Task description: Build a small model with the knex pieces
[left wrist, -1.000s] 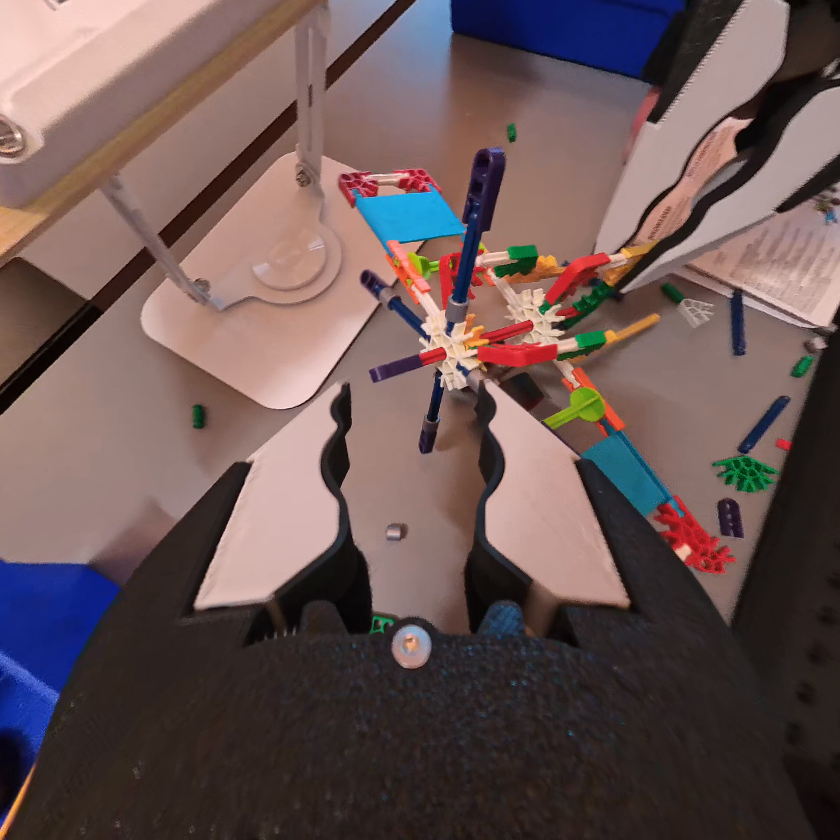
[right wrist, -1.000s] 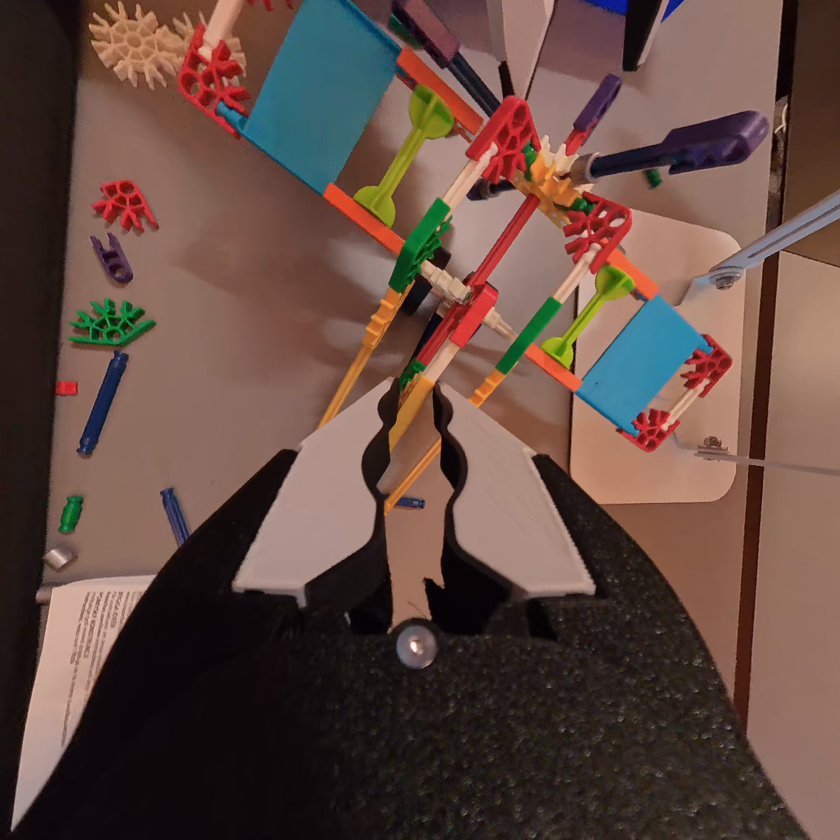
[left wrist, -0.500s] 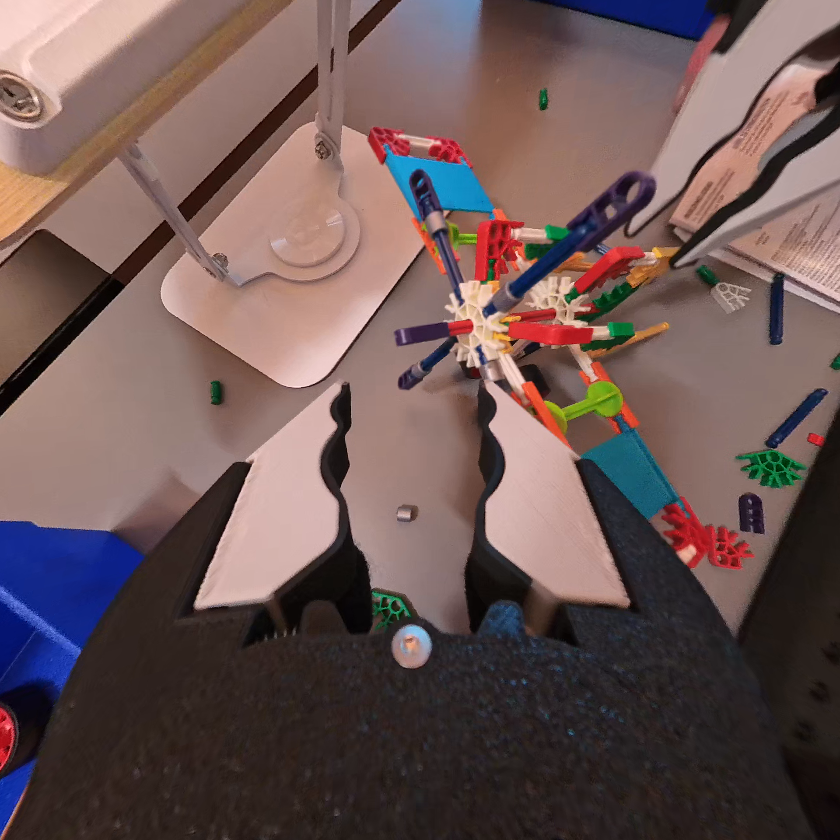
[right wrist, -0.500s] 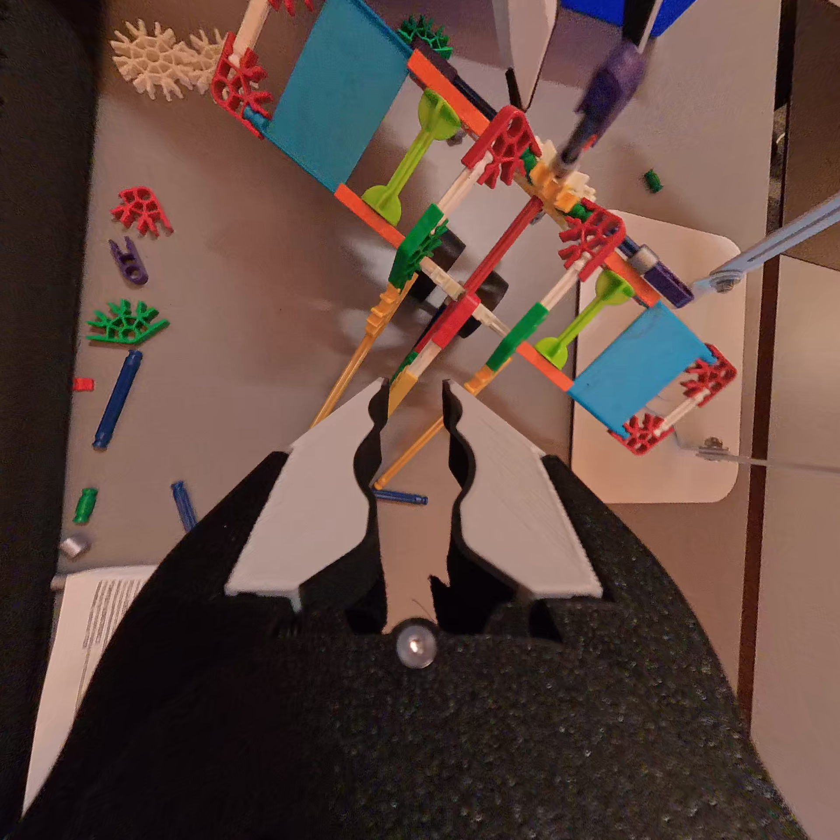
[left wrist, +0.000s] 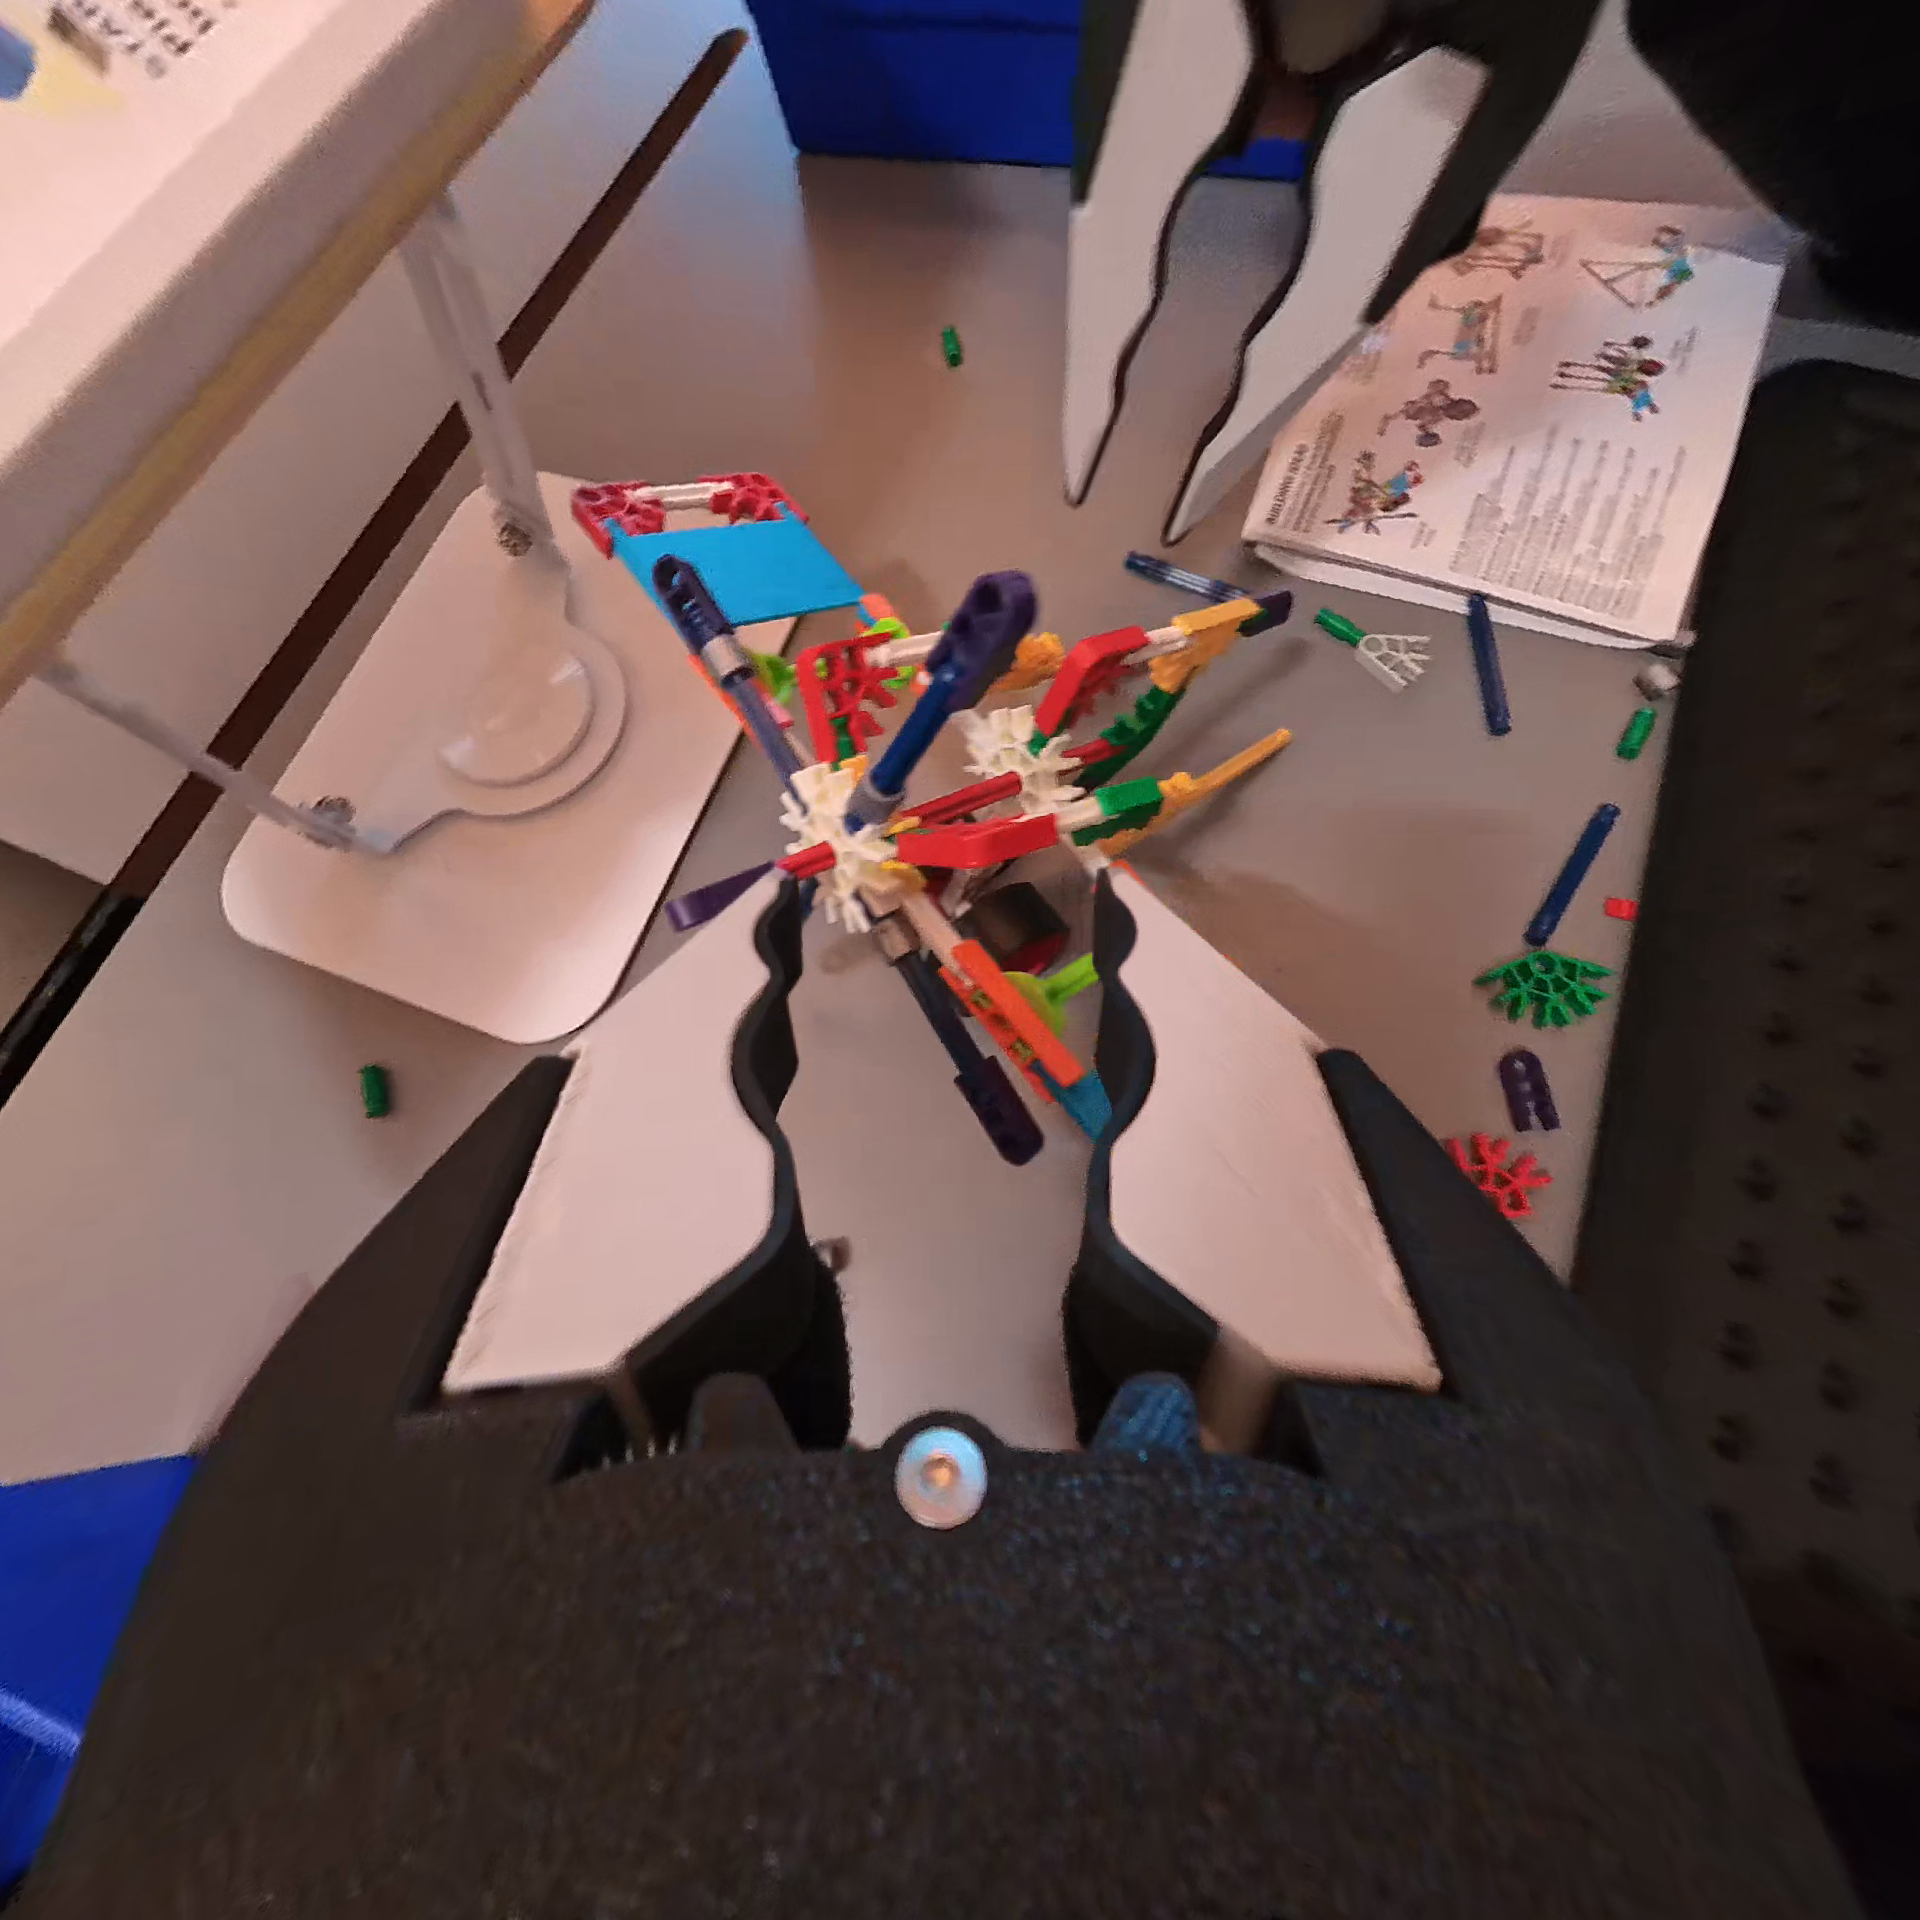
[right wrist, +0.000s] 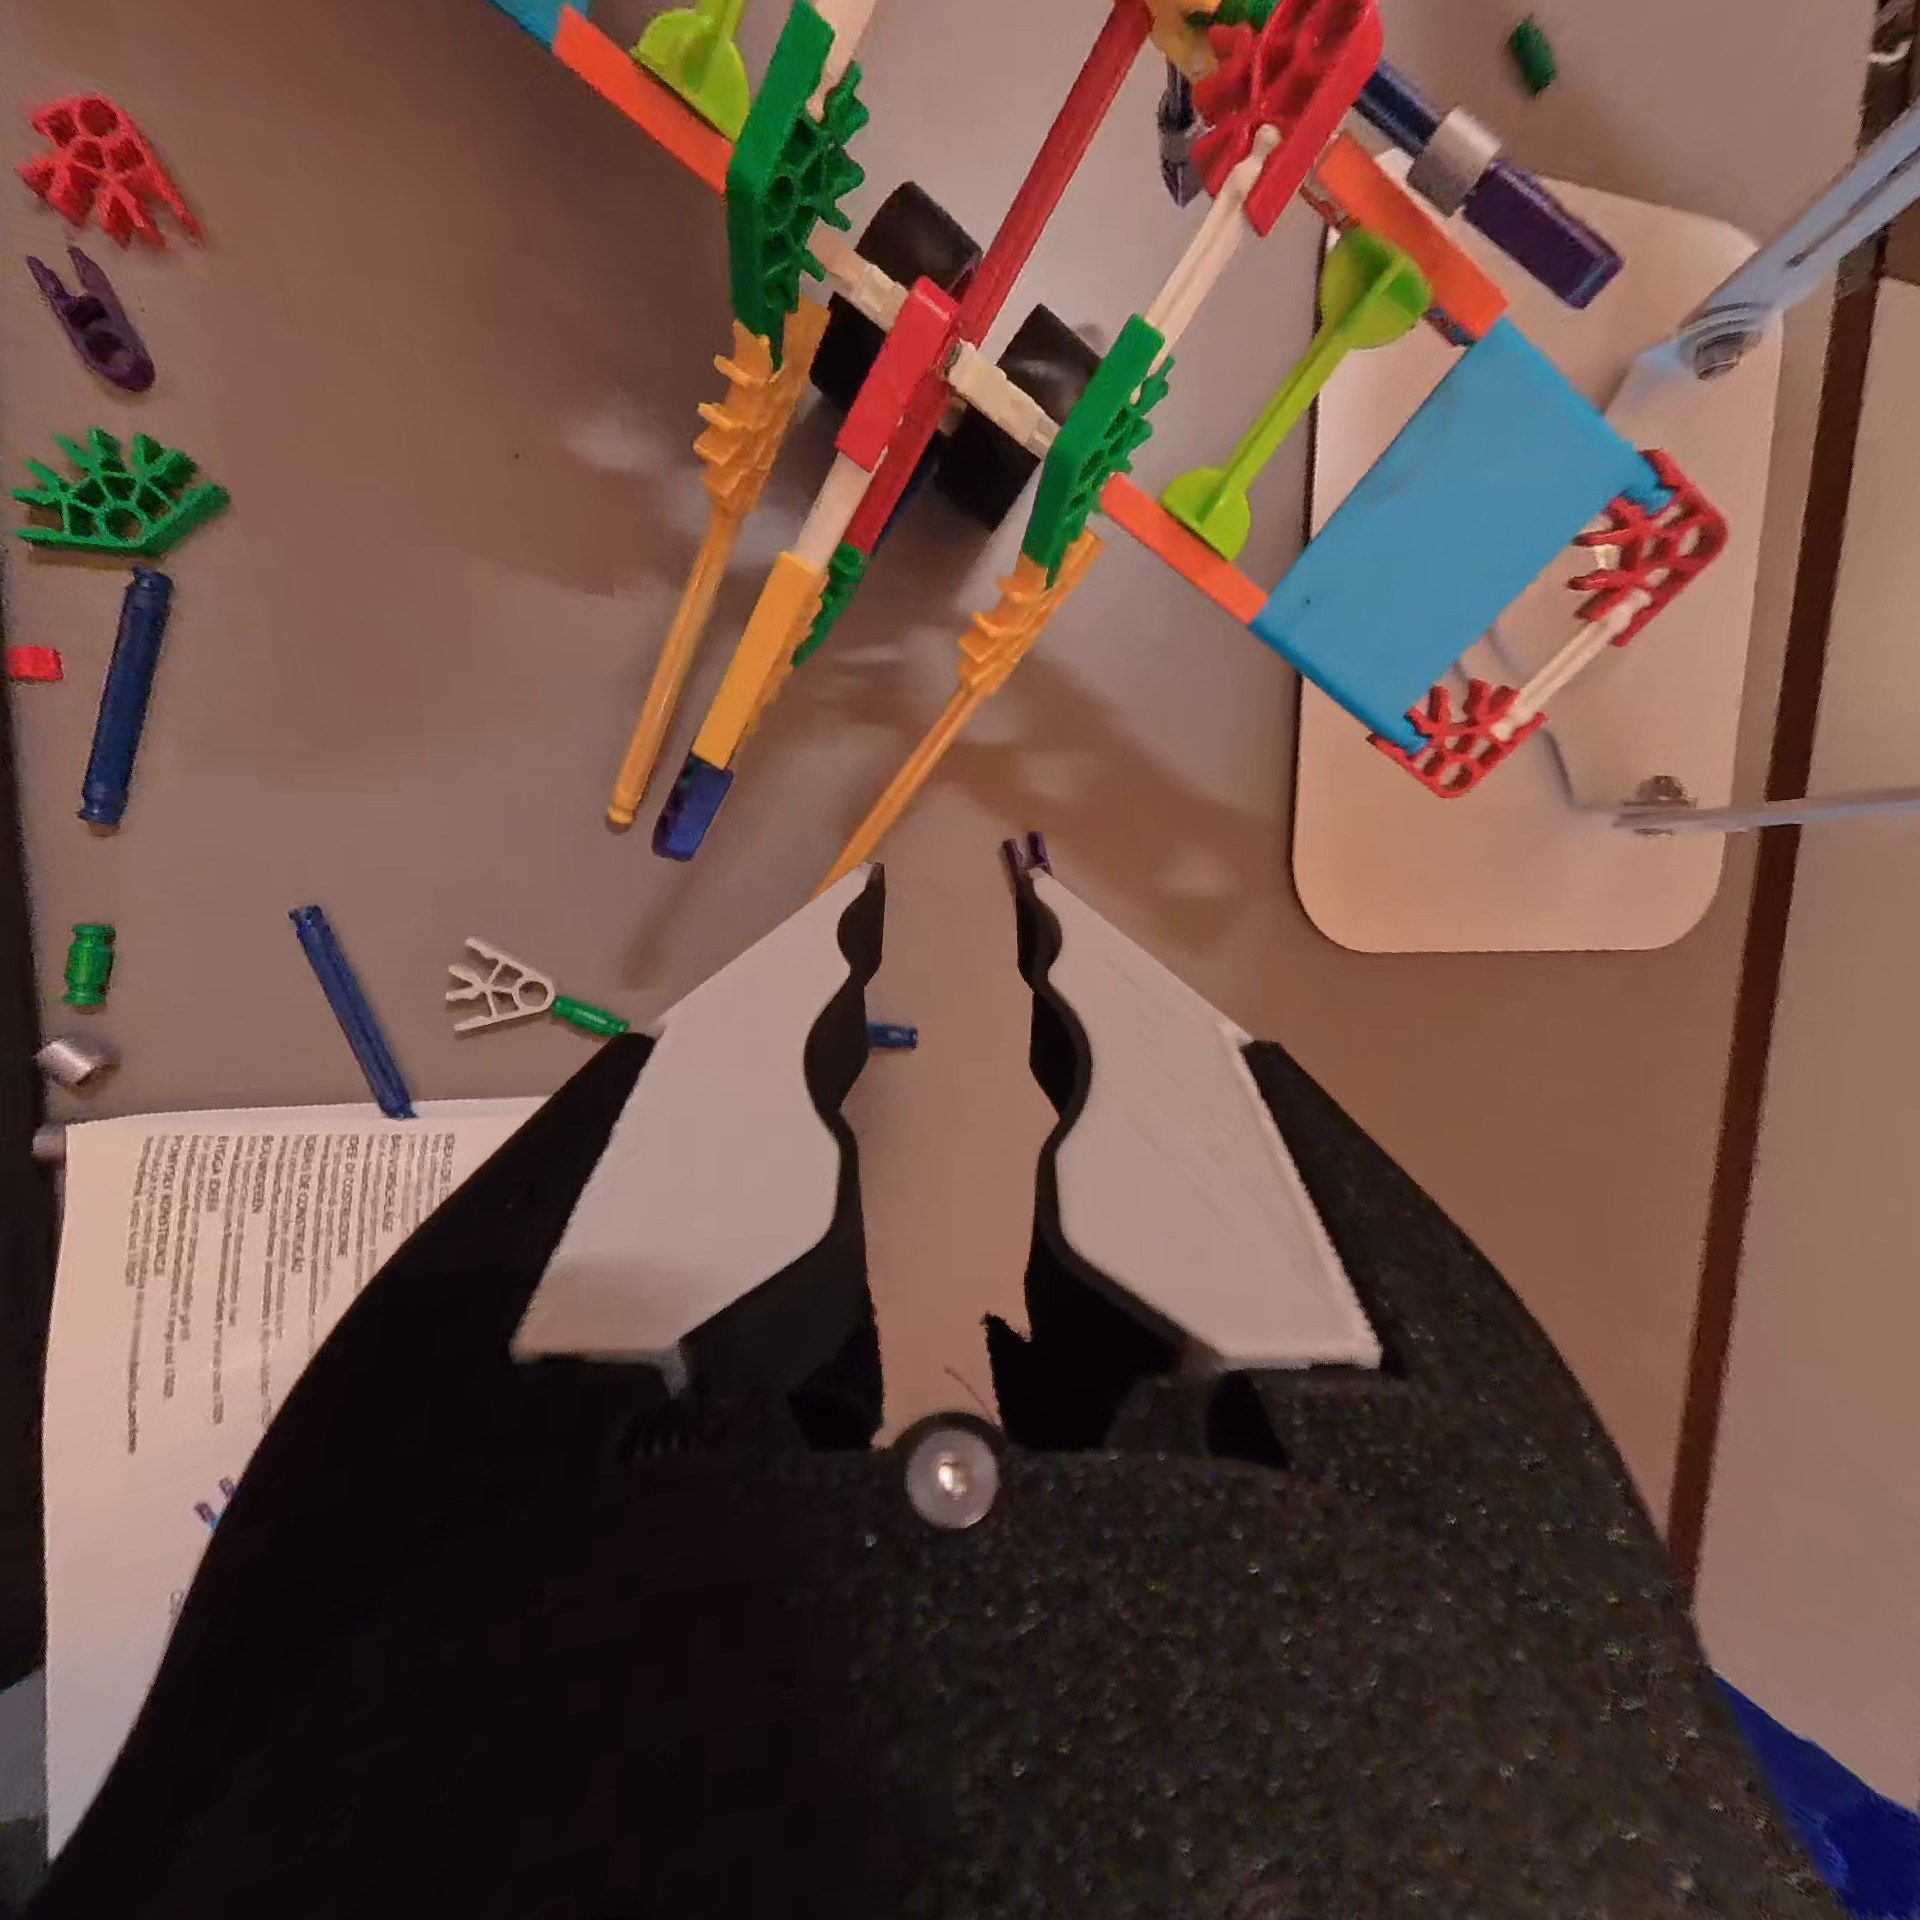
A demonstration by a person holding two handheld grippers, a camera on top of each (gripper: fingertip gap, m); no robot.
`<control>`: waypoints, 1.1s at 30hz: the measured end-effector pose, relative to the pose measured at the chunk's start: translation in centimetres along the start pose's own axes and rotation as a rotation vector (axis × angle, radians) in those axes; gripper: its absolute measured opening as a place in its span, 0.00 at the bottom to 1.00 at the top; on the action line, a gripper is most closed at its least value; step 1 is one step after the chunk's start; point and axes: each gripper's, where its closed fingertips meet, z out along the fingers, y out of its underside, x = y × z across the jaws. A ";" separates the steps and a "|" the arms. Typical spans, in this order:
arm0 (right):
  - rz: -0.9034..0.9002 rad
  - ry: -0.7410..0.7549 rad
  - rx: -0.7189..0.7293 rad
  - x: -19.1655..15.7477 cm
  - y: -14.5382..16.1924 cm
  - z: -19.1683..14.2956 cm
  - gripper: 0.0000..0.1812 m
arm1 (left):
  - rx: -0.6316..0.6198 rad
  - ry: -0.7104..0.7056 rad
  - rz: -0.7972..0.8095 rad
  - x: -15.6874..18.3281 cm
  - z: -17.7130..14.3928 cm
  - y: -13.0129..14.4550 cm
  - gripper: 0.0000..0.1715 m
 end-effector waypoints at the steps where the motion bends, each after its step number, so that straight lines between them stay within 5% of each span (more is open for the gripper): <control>1: 0.005 -0.015 0.005 -0.2 -0.1 0.4 0.14 | 0.003 -0.001 0.020 0.3 0.0 -0.2 0.32; 13: 0.107 0.013 0.110 0.8 -3.0 4.3 0.11 | -0.030 0.003 0.043 0.5 0.6 0.3 0.33; 33: 0.168 -0.055 0.183 0.7 -3.7 3.9 0.05 | -0.099 0.021 0.031 0.6 2.0 1.6 0.33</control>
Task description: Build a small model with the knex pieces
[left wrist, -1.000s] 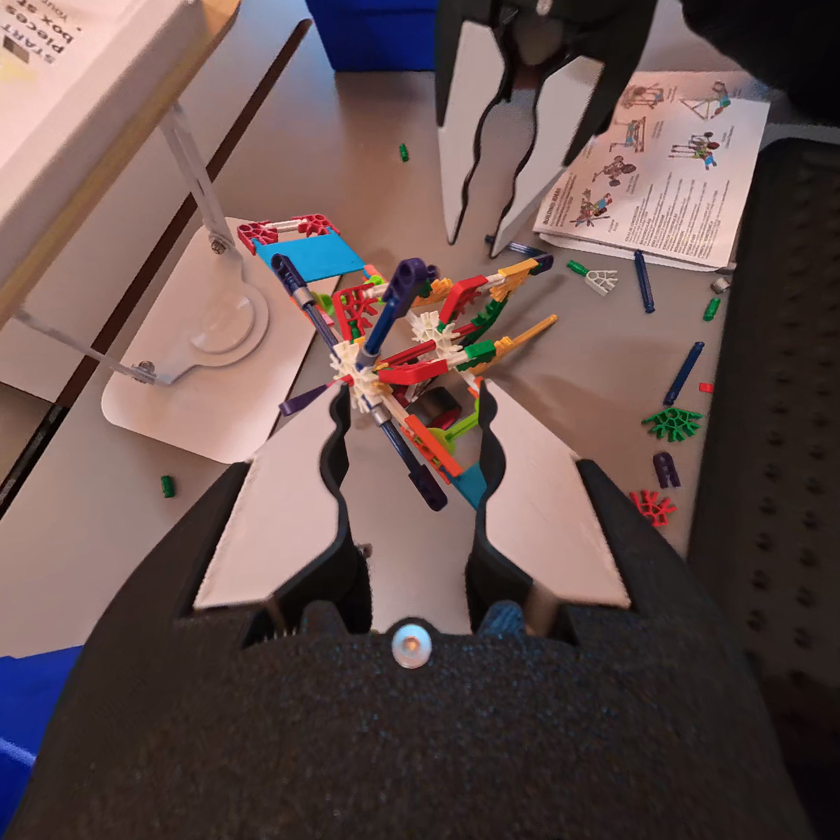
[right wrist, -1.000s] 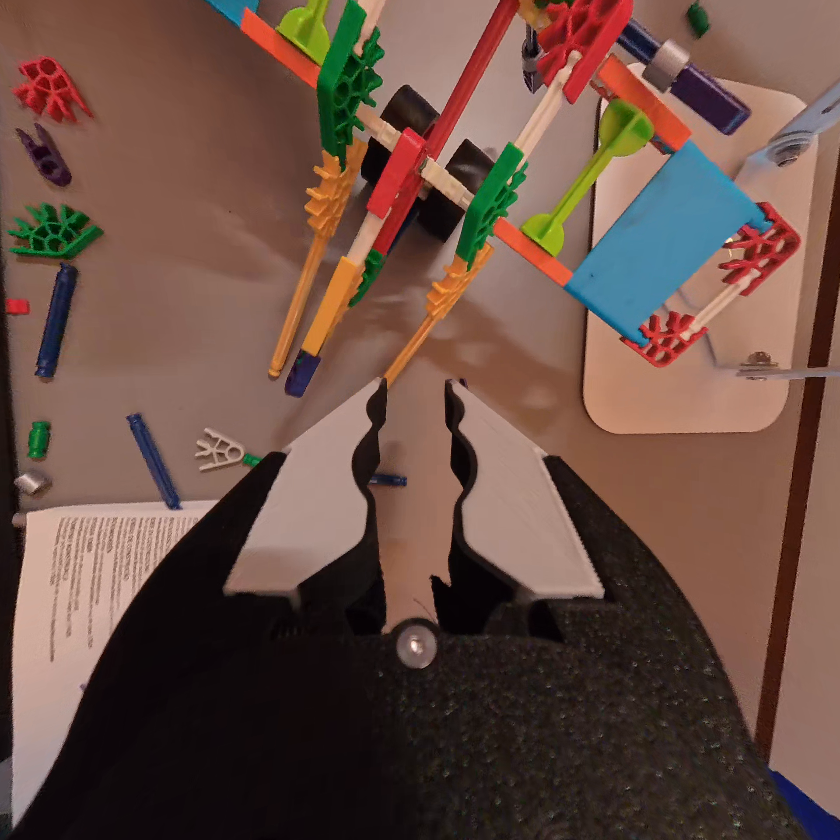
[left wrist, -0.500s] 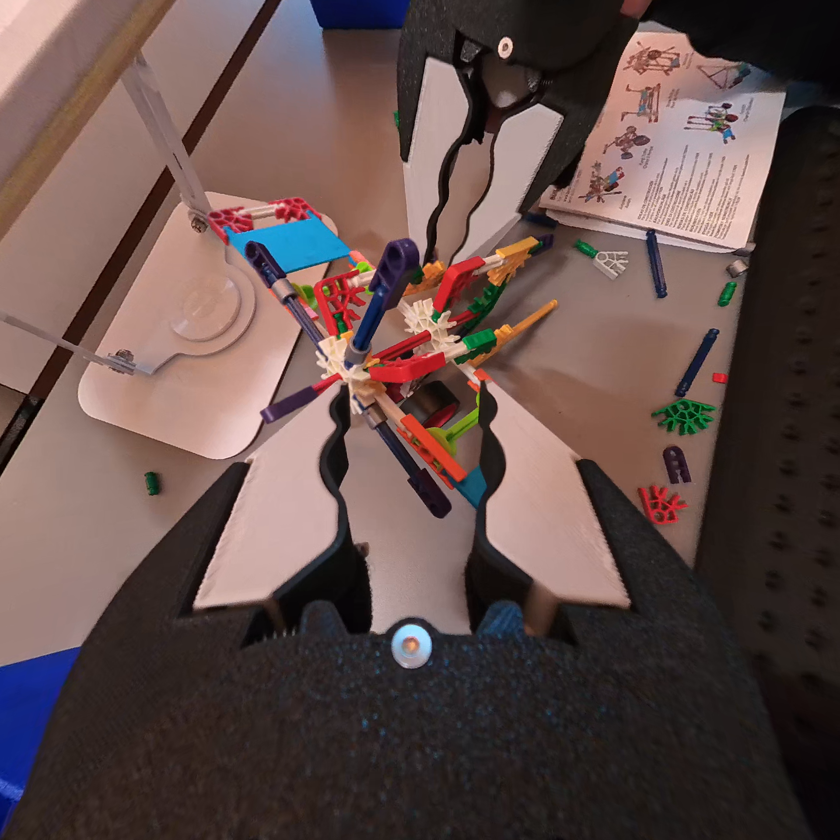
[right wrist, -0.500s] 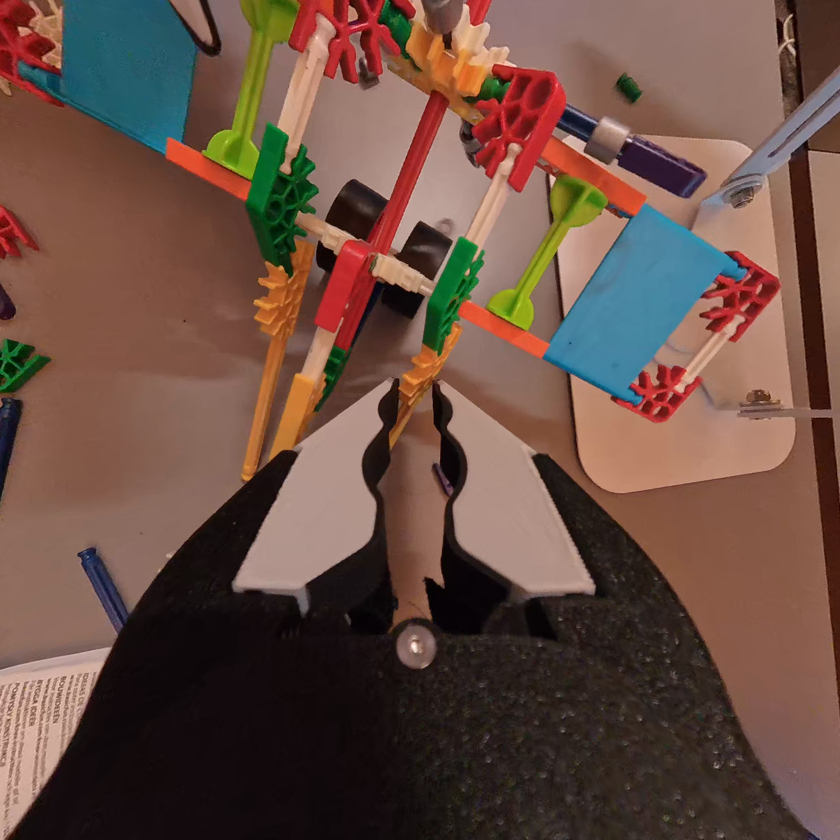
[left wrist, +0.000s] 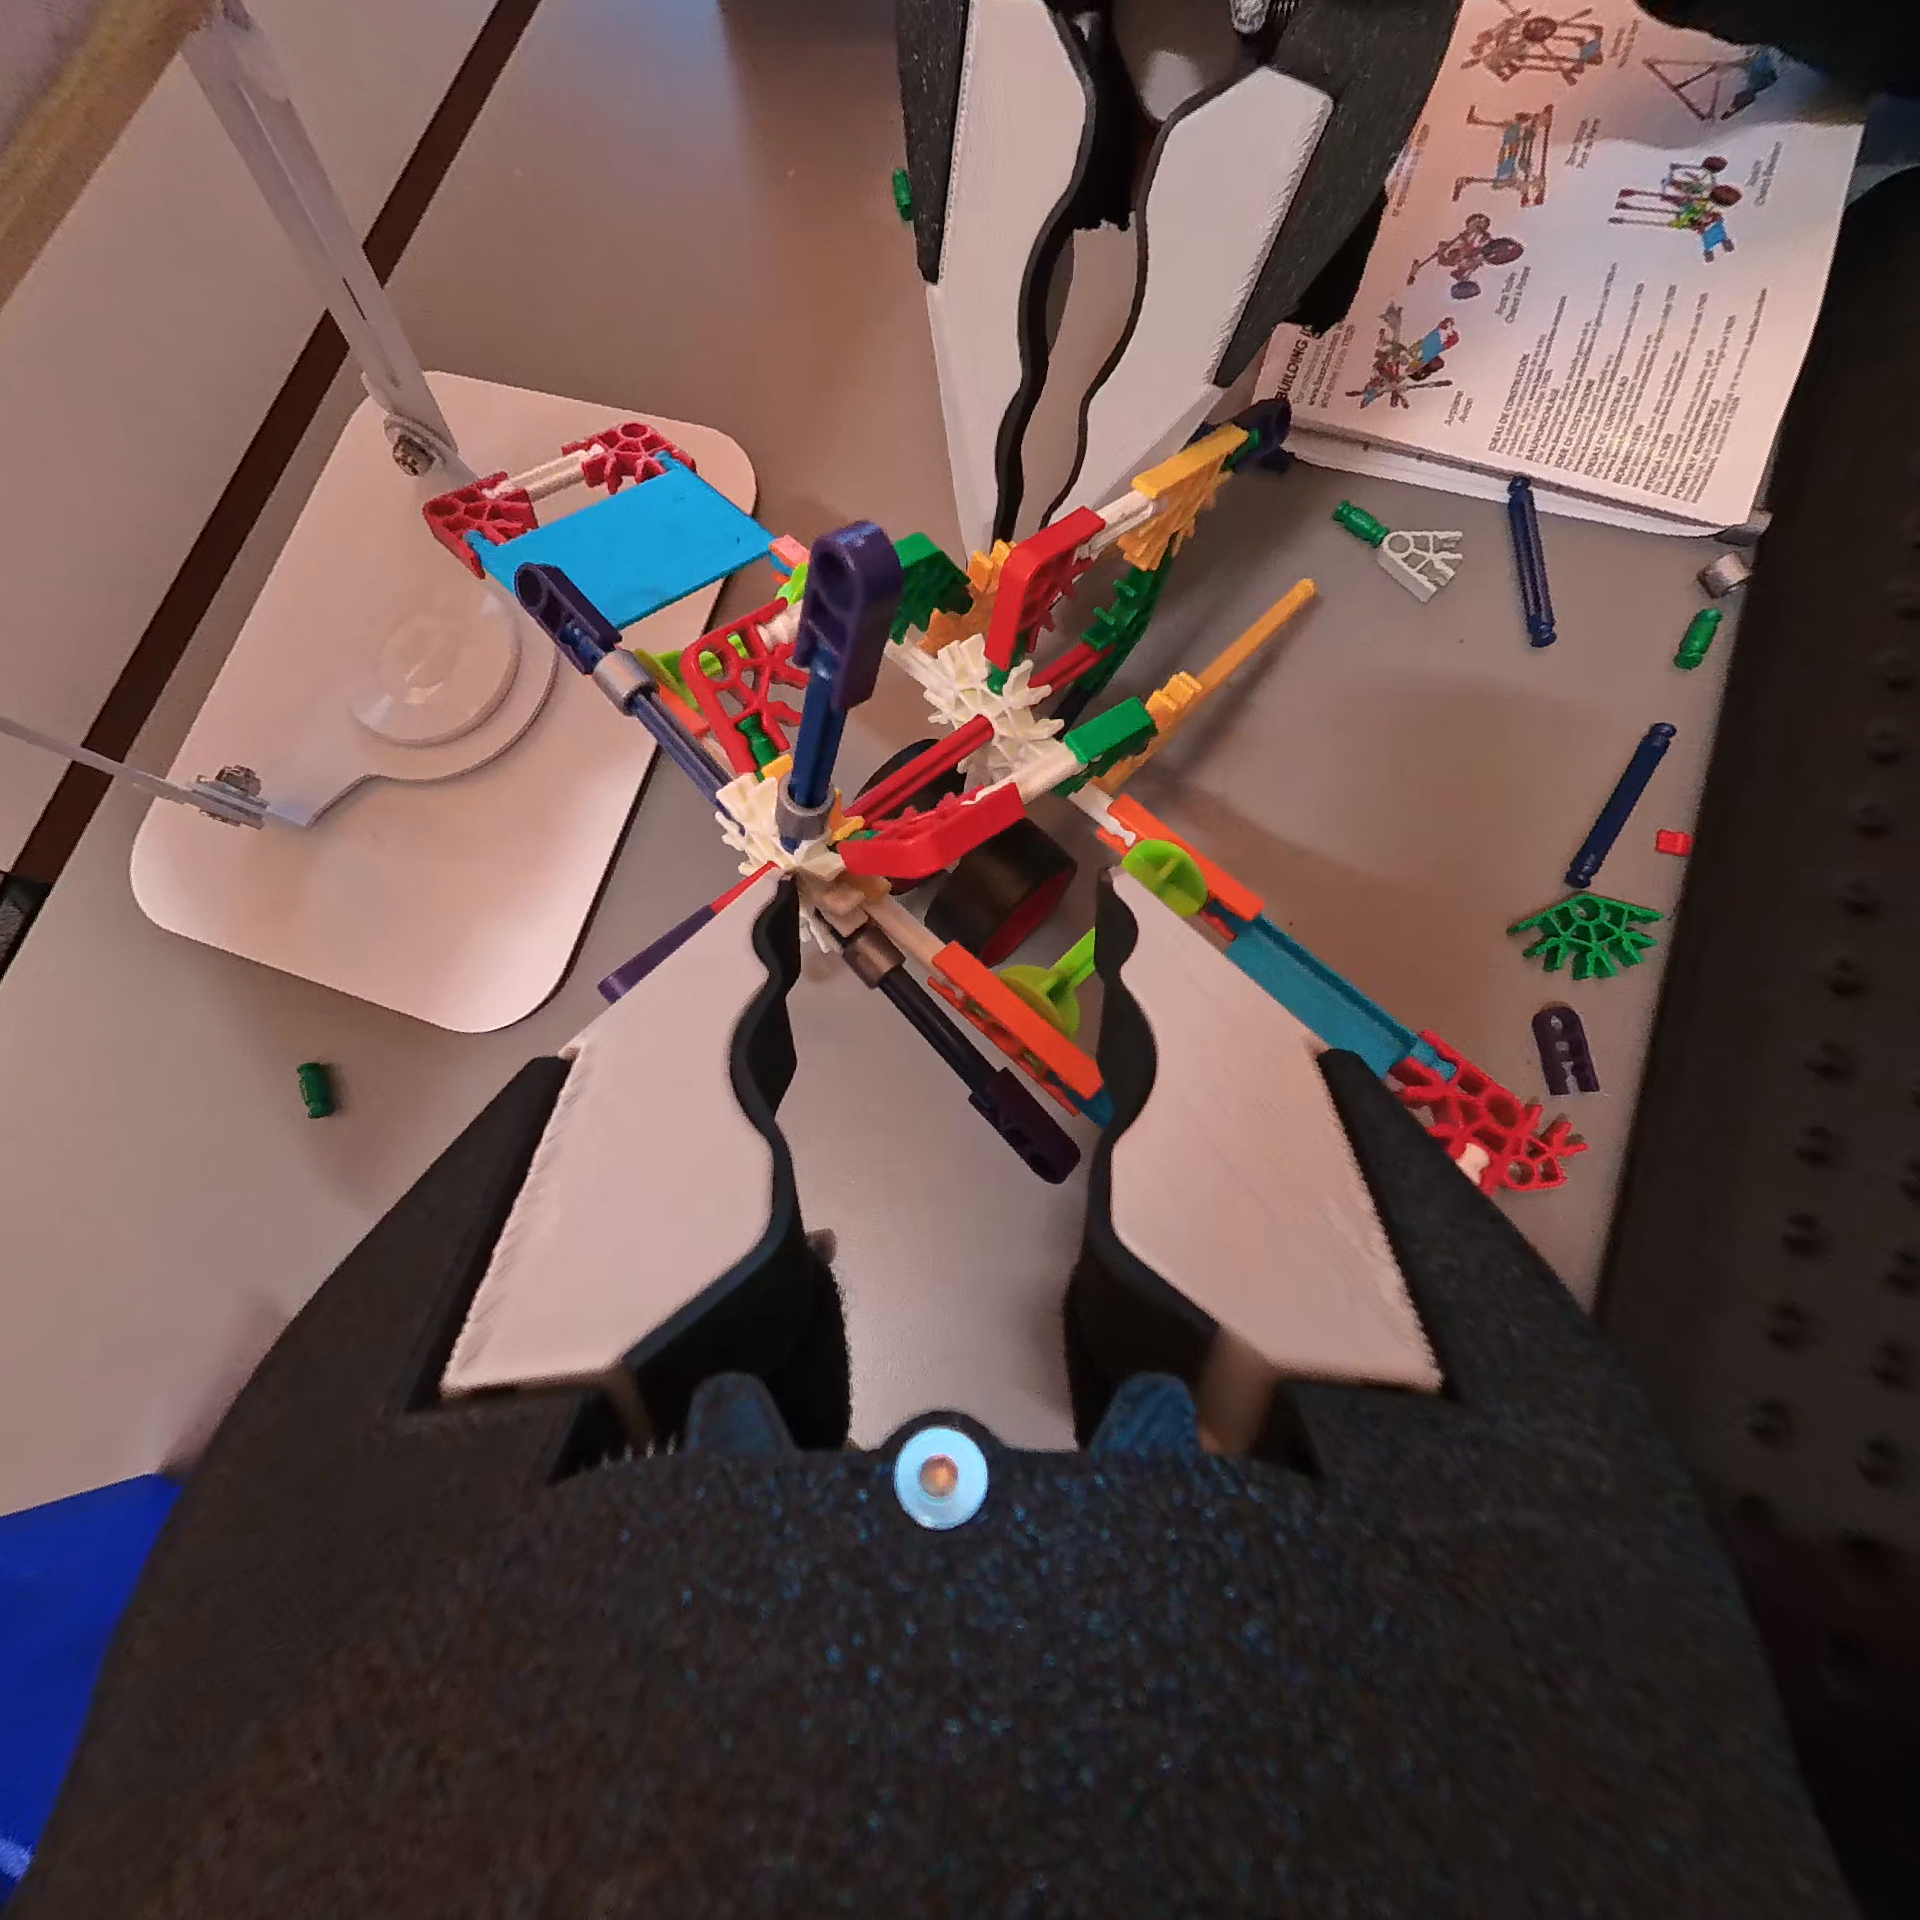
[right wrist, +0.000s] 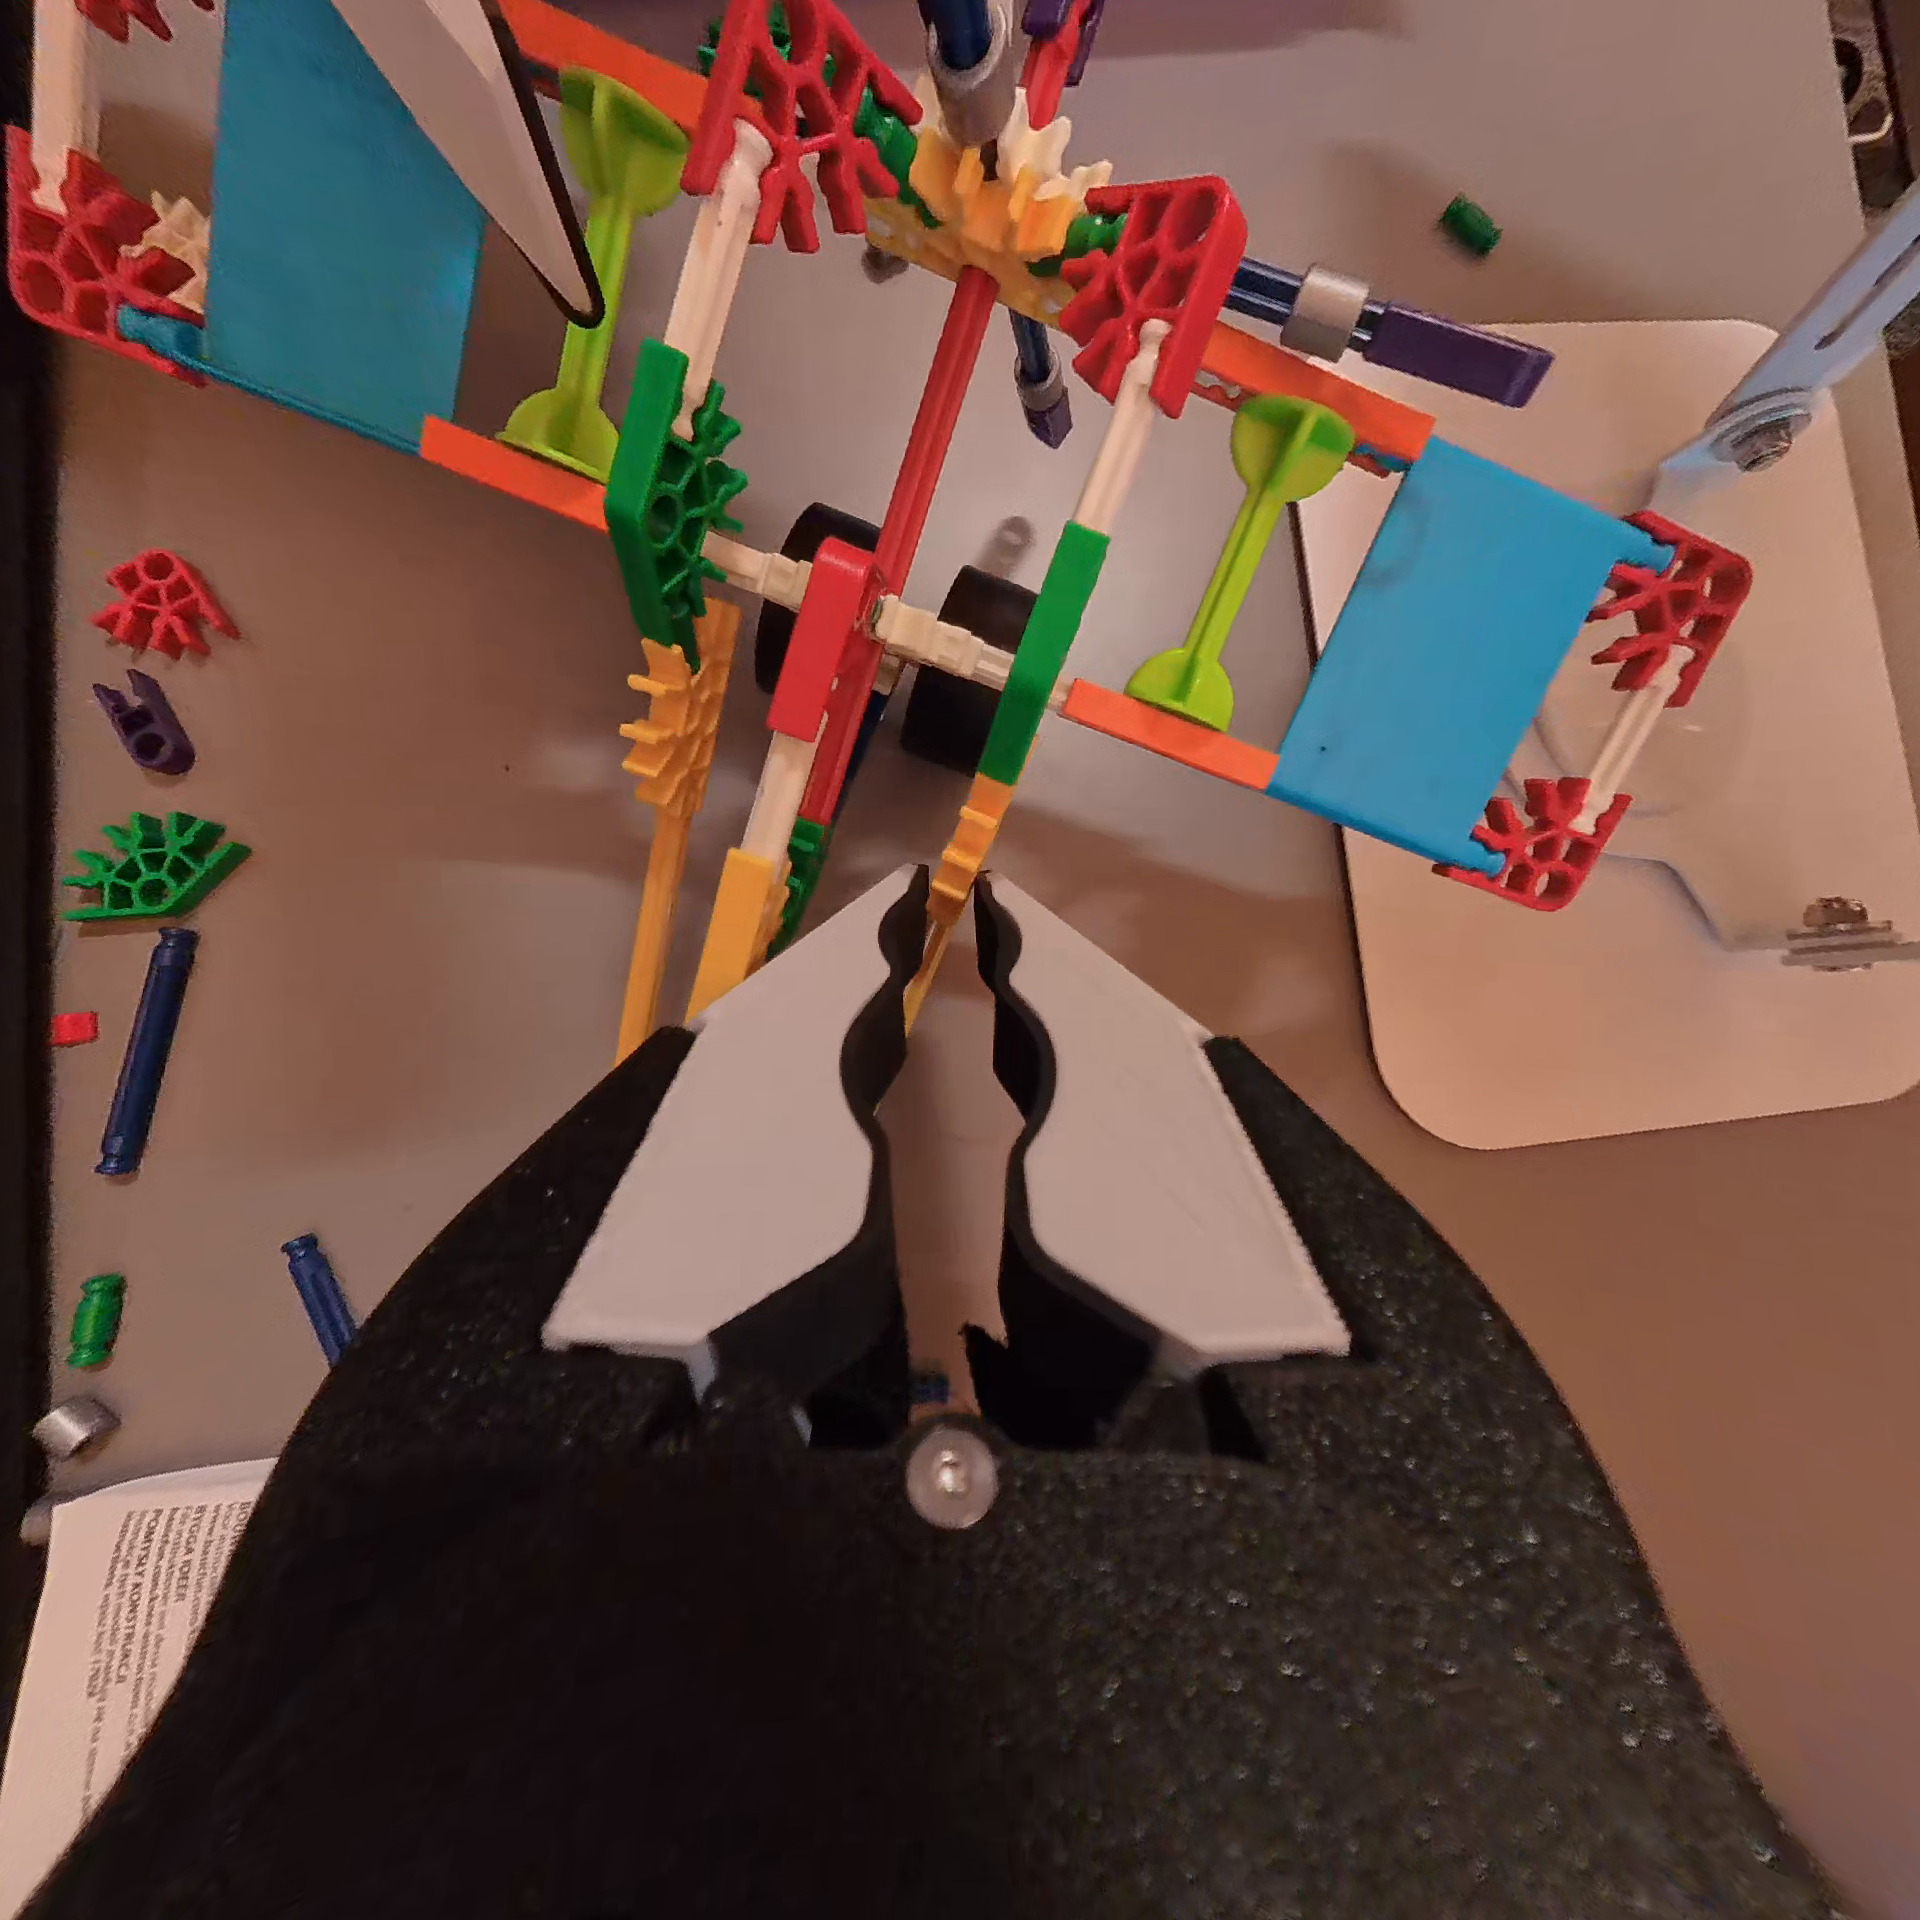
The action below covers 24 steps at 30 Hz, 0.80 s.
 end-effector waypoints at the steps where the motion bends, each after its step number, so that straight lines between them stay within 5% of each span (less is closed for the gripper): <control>1: 0.008 -0.017 0.007 -0.2 -0.1 0.0 0.04 | 0.000 0.001 -0.002 0.0 0.0 0.0 0.33; 24: 0.073 -0.012 0.085 0.5 -1.6 -2.2 0.04 | -0.067 -0.021 -0.030 -0.7 0.8 1.4 0.33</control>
